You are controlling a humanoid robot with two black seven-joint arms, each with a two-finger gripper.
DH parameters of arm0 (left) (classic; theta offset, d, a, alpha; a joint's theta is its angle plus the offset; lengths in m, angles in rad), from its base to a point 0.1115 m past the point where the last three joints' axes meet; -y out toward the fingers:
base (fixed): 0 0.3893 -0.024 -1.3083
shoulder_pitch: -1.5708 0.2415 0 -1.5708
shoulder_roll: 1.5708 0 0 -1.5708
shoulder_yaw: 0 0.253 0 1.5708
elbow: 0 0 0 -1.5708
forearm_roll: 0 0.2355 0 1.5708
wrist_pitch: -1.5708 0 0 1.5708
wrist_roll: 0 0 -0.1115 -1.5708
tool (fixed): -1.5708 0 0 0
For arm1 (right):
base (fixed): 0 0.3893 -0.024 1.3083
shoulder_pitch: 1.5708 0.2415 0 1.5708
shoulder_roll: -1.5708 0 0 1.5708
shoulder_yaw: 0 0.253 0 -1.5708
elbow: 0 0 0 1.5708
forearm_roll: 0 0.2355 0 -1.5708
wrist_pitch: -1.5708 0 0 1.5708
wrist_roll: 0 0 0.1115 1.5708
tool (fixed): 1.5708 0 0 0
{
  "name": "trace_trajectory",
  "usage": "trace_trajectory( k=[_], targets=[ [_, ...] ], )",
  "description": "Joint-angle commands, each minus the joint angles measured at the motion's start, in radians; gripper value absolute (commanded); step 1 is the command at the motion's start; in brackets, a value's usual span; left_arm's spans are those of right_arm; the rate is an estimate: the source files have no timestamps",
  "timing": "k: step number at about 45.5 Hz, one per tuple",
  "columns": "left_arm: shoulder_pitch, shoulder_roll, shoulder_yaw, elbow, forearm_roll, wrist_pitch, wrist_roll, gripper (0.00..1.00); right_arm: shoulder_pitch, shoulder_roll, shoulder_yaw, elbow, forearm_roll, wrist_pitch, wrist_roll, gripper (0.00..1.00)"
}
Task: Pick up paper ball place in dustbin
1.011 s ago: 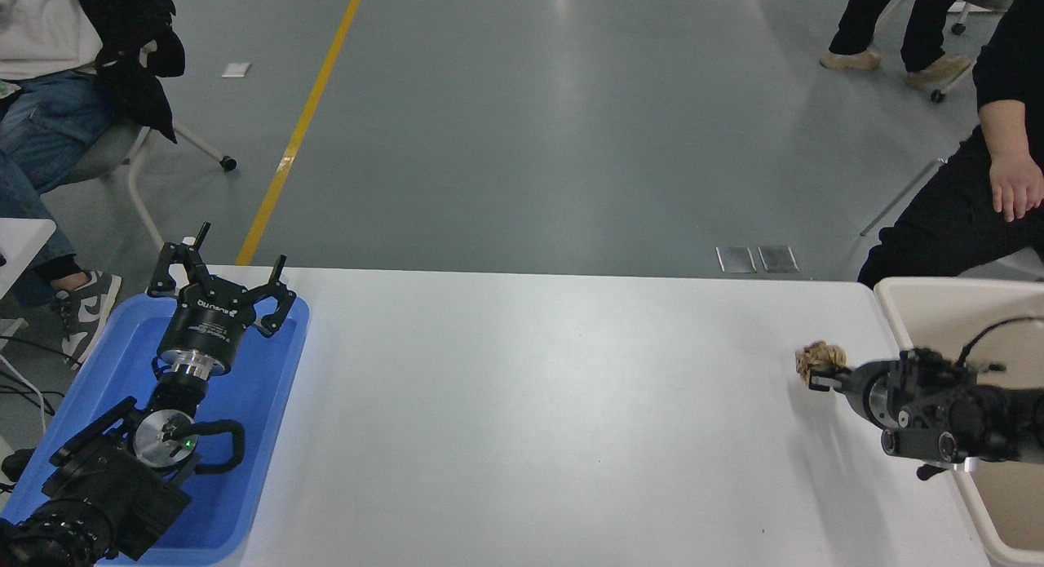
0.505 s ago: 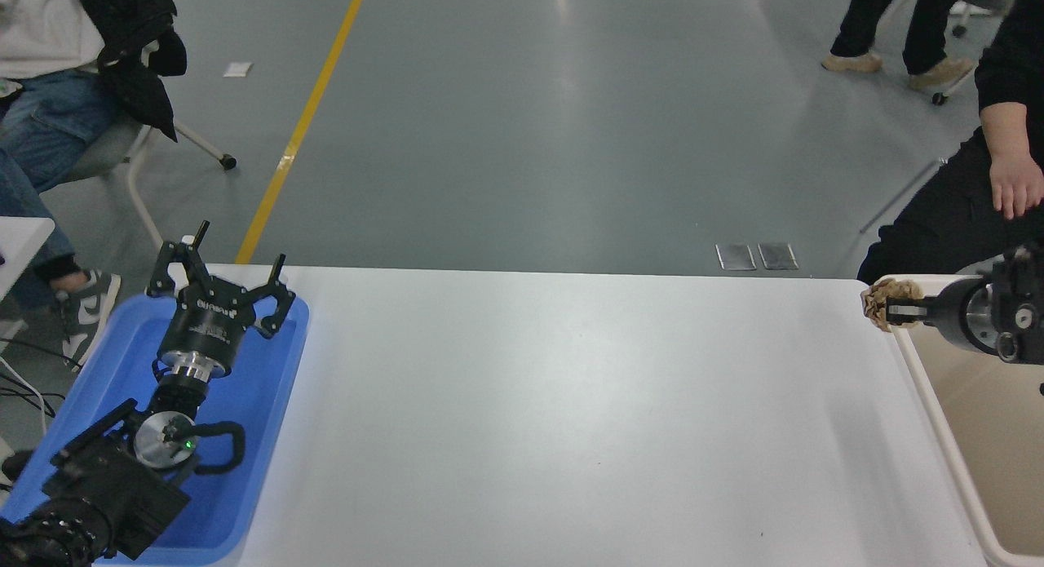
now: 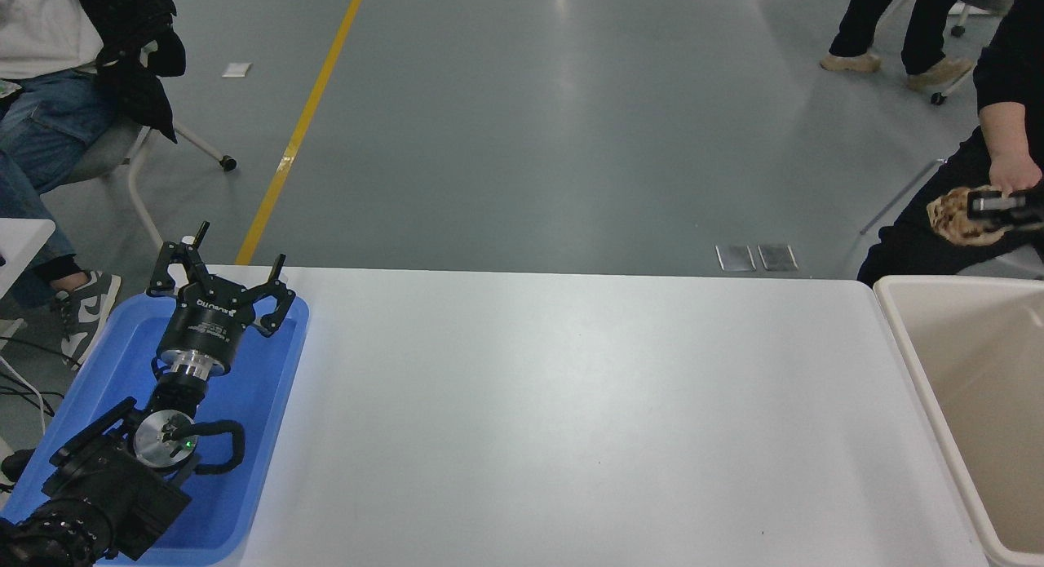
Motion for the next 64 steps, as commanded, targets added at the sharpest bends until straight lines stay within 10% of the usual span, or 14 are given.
trace_trajectory(
  k=[1,16,38,64],
  targets=[
    [0.0,0.0,0.0,0.0,0.0,0.0,0.0,1.0,0.032,-0.006,-0.011,0.004,0.0,0.023,0.0,0.0],
    [0.0,0.0,0.0,-0.001,0.0,0.0,0.0,1.0,-0.061,-0.015,-0.013,-0.068,0.002,-0.018,-0.002,0.0],
    [0.0,0.0,0.0,-0.001,0.0,0.0,0.0,1.0,-1.0,-0.025,0.35,-0.89,0.11,-0.288,-0.002,0.0],
    [0.0,0.0,0.0,0.0,0.0,0.0,-0.001,1.0,-1.525,0.255,0.877,-1.259,0.169,-0.526,0.0,0.0]
  ],
)
